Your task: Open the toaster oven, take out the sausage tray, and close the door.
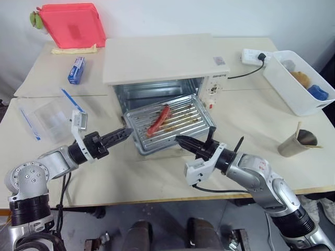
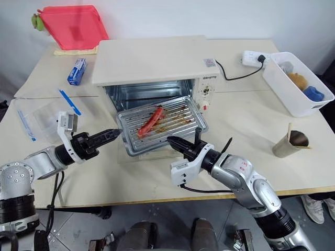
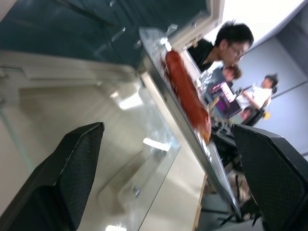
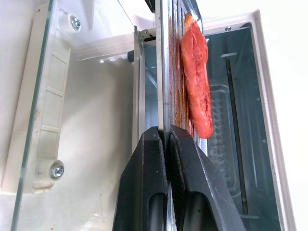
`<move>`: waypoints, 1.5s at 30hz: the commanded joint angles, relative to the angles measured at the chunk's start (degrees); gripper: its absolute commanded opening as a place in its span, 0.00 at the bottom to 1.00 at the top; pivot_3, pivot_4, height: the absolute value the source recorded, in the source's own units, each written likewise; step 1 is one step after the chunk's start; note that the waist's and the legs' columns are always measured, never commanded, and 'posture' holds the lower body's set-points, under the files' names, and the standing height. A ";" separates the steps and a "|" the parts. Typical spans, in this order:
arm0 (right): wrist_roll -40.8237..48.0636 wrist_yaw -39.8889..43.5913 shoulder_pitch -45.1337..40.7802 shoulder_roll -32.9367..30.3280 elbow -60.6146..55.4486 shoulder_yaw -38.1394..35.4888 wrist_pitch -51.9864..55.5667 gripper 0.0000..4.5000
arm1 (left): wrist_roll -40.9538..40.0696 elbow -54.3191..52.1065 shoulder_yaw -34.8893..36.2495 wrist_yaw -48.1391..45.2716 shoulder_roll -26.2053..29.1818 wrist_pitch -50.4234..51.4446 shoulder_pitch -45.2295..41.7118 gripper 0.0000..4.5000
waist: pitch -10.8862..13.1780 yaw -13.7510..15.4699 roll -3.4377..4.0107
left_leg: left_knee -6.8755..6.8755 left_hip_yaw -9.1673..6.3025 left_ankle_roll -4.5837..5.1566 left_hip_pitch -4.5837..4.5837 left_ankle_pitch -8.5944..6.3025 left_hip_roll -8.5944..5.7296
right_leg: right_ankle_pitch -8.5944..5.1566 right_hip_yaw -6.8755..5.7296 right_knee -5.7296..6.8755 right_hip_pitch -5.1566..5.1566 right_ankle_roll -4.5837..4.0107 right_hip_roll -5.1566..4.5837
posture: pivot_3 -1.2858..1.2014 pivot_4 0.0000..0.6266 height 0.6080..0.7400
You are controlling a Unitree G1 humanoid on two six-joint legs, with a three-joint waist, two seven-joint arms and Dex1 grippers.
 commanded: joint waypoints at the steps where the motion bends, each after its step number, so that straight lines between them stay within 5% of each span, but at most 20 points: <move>1: 2.99 0.68 -1.87 -1.27 0.42 -0.77 -3.23 0.01 | -5.74 2.08 1.55 5.66 -0.73 3.45 -1.97 1.00 | 0.00 -0.02 0.00 | 0.00 -0.01 0.00 0.00 0.00 0.00 | 0.00 0.00 0.00 0.00 0.00 0.00 | 0.52 0.24 1.00; 4: 3.58 0.92 -2.82 -1.66 1.39 -0.42 -5.00 0.01 | -8.80 4.31 1.91 9.87 -1.89 4.52 -3.17 1.00 | 0.00 0.04 0.00 | 0.01 0.01 0.00 0.03 0.00 -0.01 | 0.00 0.01 0.01 0.01 0.00 -0.01 | 0.52 0.24 1.00; 7: 3.96 1.46 -3.41 -1.48 1.84 -0.14 -5.95 0.00 | -11.27 5.63 1.89 13.32 -2.95 4.84 -3.96 0.87 | 0.00 0.02 0.00 | 0.02 0.02 0.00 0.03 0.00 -0.02 | 0.00 0.02 0.00 0.01 0.00 -0.01 | 0.52 0.24 1.00; 20: 5.81 3.72 -6.10 -0.33 4.29 1.11 -8.32 0.00 | -25.44 5.55 -1.56 25.21 -5.63 3.88 -1.84 0.00 | 0.00 0.02 -0.01 | 0.03 0.02 -0.02 0.04 0.01 -0.01 | 0.00 0.04 0.01 0.02 0.00 -0.01 | 0.52 0.24 1.00; 25: 11.52 7.00 -5.65 -0.17 4.61 0.48 -6.89 0.00 | -37.10 5.16 -3.81 33.37 -5.60 -0.65 0.28 0.00 | 0.00 0.03 -0.01 | 0.04 0.02 -0.02 0.05 0.01 -0.01 | 0.00 0.05 0.01 0.02 0.00 -0.01 | 0.52 0.24 1.00; 29: 16.72 9.00 -5.43 -1.24 4.66 -1.72 -5.77 0.26 | -42.09 3.95 -1.53 36.53 -7.73 -3.34 2.75 0.00 | 0.00 0.10 0.00 | 0.04 0.03 -0.02 0.06 0.00 -0.01 | 0.00 0.07 0.00 0.02 0.00 -0.01 | 0.52 0.24 1.00; 36: 35.79 17.52 -0.21 -9.01 8.51 -7.25 -7.75 0.78 | -42.09 1.15 7.68 28.57 -5.75 1.20 12.84 0.00 | -0.01 0.05 -0.01 | 0.00 0.06 -0.01 0.08 0.00 -0.01 | 0.00 0.06 -0.08 0.08 0.00 0.00 | 0.52 0.24 1.00; 41: 44.90 21.99 0.09 -10.71 15.53 -11.29 -6.16 0.78 | -42.09 -2.80 12.79 20.06 -3.08 2.64 25.66 0.00 | -0.01 -0.32 0.00 | -0.02 0.24 0.01 0.15 -0.01 0.02 | -0.01 0.18 -0.10 0.07 -0.02 0.01 | 0.52 0.24 1.00; 45: 50.78 25.04 -0.59 -9.83 21.45 -13.44 0.44 0.57 | -42.09 -6.60 14.60 16.30 -4.69 0.22 34.14 0.00 | -0.01 0.45 -0.01 | 0.05 0.22 0.04 0.15 -0.03 0.03 | -0.02 0.21 -0.14 0.11 -0.04 -0.01 | 0.52 0.24 1.00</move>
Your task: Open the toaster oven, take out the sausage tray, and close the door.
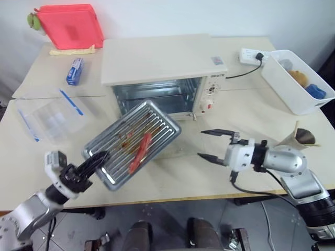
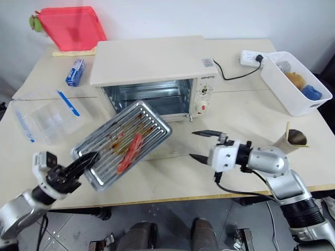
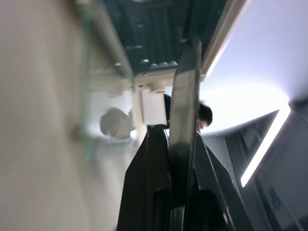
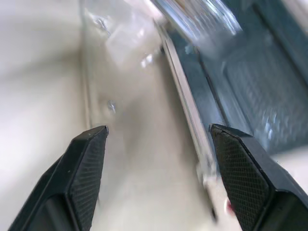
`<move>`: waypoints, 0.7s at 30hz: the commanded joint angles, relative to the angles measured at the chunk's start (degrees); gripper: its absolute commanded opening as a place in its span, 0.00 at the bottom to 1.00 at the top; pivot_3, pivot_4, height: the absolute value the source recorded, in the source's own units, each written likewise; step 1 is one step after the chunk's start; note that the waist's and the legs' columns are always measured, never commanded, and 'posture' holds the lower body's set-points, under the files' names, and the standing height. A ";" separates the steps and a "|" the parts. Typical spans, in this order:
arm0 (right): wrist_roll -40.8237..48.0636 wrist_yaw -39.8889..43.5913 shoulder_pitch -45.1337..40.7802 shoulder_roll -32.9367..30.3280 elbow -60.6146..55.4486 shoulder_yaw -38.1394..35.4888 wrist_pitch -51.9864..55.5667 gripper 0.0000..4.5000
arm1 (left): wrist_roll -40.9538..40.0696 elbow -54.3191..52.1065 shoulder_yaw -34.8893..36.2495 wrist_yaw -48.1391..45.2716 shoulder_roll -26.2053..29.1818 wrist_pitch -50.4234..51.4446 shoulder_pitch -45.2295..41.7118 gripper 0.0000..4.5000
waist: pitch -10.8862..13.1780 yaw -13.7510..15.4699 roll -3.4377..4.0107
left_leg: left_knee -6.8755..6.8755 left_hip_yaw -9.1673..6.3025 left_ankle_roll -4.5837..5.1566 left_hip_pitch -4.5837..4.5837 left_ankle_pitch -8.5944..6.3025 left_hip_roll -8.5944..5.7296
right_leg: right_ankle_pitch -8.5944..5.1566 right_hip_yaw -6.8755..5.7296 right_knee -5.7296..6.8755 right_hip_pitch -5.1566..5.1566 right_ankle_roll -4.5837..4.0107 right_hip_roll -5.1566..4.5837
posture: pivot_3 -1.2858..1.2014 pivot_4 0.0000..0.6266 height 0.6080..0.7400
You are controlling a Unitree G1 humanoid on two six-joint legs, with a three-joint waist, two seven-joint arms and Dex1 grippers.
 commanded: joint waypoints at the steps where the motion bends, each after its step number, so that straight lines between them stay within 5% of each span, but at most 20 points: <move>1: 5.69 3.43 -0.67 0.12 3.78 -2.33 5.68 0.49 | -1.95 -5.07 2.59 -4.57 -1.53 -2.10 5.10 0.00 | 0.00 0.33 0.00 | 0.03 -0.02 0.04 0.00 -0.02 -0.03 | 0.00 0.00 -0.04 0.03 -0.01 -0.03 | 0.52 0.24 1.00; 7: 6.99 11.70 -3.81 0.65 16.97 -1.32 8.92 0.01 | -1.95 -14.65 4.24 -6.53 -11.94 -10.63 17.14 0.00 | 0.00 -0.09 0.00 | 0.01 0.05 0.09 -0.02 -0.11 -0.01 | 0.00 0.06 -0.39 0.04 -0.04 -0.02 | 0.52 0.24 1.00; 15: 6.21 18.23 -12.19 6.48 29.82 0.53 12.61 0.00 | -1.95 -24.40 2.39 -4.76 -26.09 -23.38 28.35 0.00 | 0.00 -0.28 0.02 | 0.04 0.30 0.13 0.01 -0.19 0.03 | 0.02 0.22 -0.48 -0.02 -0.07 0.01 | 0.52 0.24 1.00; 21: 5.64 20.23 -15.22 10.59 32.30 0.51 13.31 0.00 | -1.95 -27.19 1.34 -0.33 -29.89 -29.83 29.23 0.00 | -0.01 0.15 0.01 | 0.16 0.30 0.23 -0.02 -0.25 0.00 | 0.04 0.24 -0.59 0.03 -0.12 0.00 | 0.52 0.24 1.00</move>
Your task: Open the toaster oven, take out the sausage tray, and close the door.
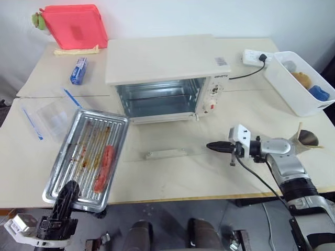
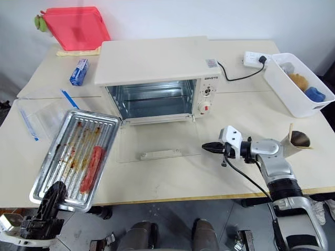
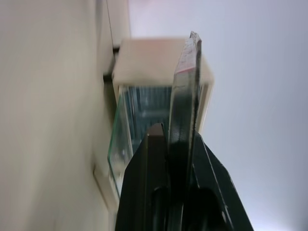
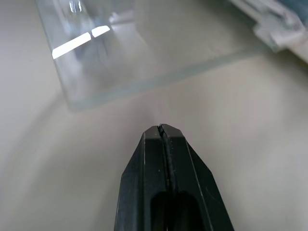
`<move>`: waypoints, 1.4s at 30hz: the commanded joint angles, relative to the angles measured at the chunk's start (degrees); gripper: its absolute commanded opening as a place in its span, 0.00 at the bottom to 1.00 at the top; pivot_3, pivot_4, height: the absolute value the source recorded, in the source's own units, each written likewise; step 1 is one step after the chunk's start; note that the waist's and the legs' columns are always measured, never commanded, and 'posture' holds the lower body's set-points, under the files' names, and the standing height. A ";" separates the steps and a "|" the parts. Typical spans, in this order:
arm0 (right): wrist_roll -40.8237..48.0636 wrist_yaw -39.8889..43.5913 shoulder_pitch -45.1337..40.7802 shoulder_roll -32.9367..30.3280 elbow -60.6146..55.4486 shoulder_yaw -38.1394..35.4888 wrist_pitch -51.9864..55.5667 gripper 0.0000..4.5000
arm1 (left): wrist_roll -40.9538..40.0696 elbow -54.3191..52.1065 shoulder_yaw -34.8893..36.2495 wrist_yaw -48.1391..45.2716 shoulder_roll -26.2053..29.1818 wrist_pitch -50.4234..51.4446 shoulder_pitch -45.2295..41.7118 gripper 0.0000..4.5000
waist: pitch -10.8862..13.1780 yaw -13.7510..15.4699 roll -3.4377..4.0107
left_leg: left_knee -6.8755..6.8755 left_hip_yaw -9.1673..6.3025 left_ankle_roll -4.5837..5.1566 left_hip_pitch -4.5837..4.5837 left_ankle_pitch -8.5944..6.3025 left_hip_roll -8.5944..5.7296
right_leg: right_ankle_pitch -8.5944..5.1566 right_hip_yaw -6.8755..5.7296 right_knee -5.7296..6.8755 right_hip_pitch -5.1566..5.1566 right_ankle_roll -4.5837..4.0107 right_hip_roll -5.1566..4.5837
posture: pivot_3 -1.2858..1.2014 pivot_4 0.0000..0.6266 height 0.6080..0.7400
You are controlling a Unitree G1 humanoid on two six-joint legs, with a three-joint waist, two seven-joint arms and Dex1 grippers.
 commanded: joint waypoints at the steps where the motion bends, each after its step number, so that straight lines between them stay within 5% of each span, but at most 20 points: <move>1: 0.34 1.07 -1.00 1.49 0.62 -0.35 0.10 0.00 | -1.68 -2.50 0.05 2.49 -0.31 -2.84 0.99 0.00 | 0.00 -0.13 0.00 | 0.00 0.02 0.02 0.00 -0.02 0.00 | 0.00 0.02 -0.02 0.00 0.00 0.00 | 0.52 0.24 1.00; 14: 8.32 1.68 0.67 4.72 -9.96 -4.83 9.22 0.00 | -1.68 -3.21 5.89 13.85 -4.62 -10.42 -10.70 0.00 | 0.00 -0.21 0.00 | 0.02 0.06 0.05 -0.03 -0.09 0.01 | 0.04 0.01 -0.02 -0.01 0.07 0.02 | 0.52 0.24 1.00; 26: 18.45 -9.55 -7.89 12.00 -20.53 -12.14 18.01 0.00 | -1.68 -4.10 4.22 13.01 -5.13 -8.48 -8.20 0.00 | -0.01 -0.15 -0.02 | 0.00 0.11 0.05 -0.04 -0.13 0.03 | 0.04 0.05 -0.02 -0.08 0.07 0.03 | 0.52 0.24 1.00; 34: 19.72 -1.63 -2.83 4.88 -24.43 -10.64 23.90 0.00 | -1.68 -7.69 -4.47 8.98 -3.09 -7.32 0.54 0.00 | -0.03 -0.23 -0.05 | 0.01 0.23 0.32 -0.13 -0.28 -0.01 | 0.05 0.17 -0.14 -0.04 0.09 0.01 | 0.52 0.24 1.00; 42: 15.73 2.81 7.97 -3.23 -32.30 -11.72 15.05 0.57 | -1.68 -7.32 -12.10 5.67 6.18 -5.06 4.19 0.00 | -0.03 -0.26 -0.04 | 0.01 0.36 0.31 -0.06 -0.31 0.01 | 0.03 0.29 -0.29 -0.09 0.05 0.04 | 0.52 0.24 1.00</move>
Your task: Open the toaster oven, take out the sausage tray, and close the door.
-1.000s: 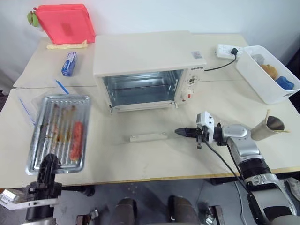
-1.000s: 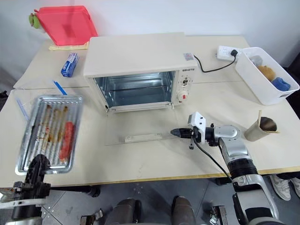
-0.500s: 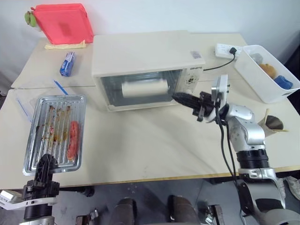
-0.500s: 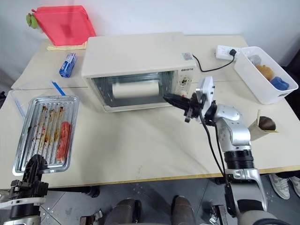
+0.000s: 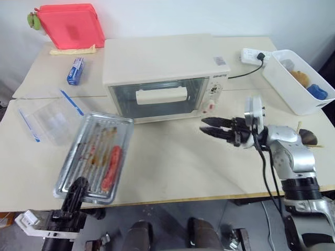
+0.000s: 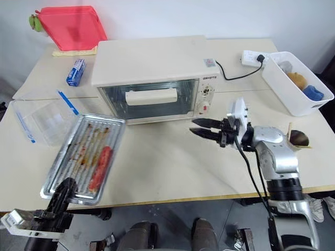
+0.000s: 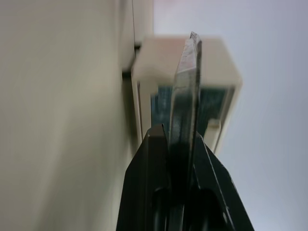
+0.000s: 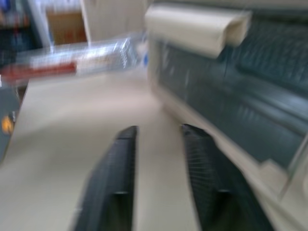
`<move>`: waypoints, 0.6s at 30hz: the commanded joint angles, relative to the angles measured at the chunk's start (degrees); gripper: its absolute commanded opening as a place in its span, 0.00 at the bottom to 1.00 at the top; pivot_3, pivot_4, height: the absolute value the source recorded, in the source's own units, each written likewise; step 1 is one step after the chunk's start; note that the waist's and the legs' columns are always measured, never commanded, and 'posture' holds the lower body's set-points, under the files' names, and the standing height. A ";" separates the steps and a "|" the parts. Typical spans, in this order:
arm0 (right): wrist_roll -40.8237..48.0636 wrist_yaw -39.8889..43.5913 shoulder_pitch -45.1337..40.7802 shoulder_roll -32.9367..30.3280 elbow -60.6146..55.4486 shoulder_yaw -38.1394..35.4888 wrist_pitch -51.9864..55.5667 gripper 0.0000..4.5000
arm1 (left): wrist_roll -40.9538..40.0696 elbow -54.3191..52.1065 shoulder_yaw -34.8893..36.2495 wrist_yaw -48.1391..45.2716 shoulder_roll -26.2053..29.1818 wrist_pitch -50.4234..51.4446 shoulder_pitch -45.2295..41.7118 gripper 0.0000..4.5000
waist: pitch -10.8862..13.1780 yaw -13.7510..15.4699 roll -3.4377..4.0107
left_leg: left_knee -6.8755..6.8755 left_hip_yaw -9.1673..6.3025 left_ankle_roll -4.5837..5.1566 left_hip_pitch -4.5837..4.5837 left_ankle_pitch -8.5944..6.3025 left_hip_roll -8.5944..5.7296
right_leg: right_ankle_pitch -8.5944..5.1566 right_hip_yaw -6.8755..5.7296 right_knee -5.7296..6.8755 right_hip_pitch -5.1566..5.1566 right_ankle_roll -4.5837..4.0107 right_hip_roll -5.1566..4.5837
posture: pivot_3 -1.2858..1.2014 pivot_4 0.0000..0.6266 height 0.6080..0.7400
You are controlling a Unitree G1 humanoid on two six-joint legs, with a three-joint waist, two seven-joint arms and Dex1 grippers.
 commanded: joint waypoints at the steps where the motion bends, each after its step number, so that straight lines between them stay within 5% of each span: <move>1: -0.11 1.82 3.98 -3.07 -7.22 -2.50 -4.23 0.65 | -0.89 -0.99 -2.53 -2.22 3.91 1.83 0.95 0.00 | 0.00 0.08 0.00 | 0.00 0.04 0.01 0.02 0.00 -0.01 | 0.00 0.05 0.00 0.00 0.00 0.00 | 0.52 0.24 1.00; 6: 3.41 -0.89 11.65 -5.46 -14.89 -7.35 -1.48 1.00 | -0.89 2.98 -5.41 -2.16 10.08 5.65 -4.09 0.00 | -0.01 0.15 0.02 | 0.00 0.09 0.03 0.05 -0.02 0.00 | 0.00 0.11 -0.01 0.00 -0.01 0.00 | 0.52 0.24 1.00; 10: 4.26 -3.66 21.38 -7.39 -20.74 -12.47 -0.23 1.00 | -0.89 8.93 -8.65 -1.60 18.03 12.51 -11.00 0.00 | -0.07 1.60 0.04 | 0.02 0.01 0.03 0.06 -0.01 -0.01 | 0.00 0.03 0.04 0.02 -0.03 0.00 | 0.52 0.24 1.00; 18: 2.47 -8.28 33.99 -7.59 -27.74 -17.86 -1.52 1.00 | -0.89 24.09 -11.46 1.65 24.68 22.81 -30.43 0.00 | -0.10 1.44 0.10 | 0.00 0.28 0.07 0.37 -0.01 -0.01 | 0.04 0.35 0.31 0.05 -0.05 0.02 | 0.52 0.24 1.00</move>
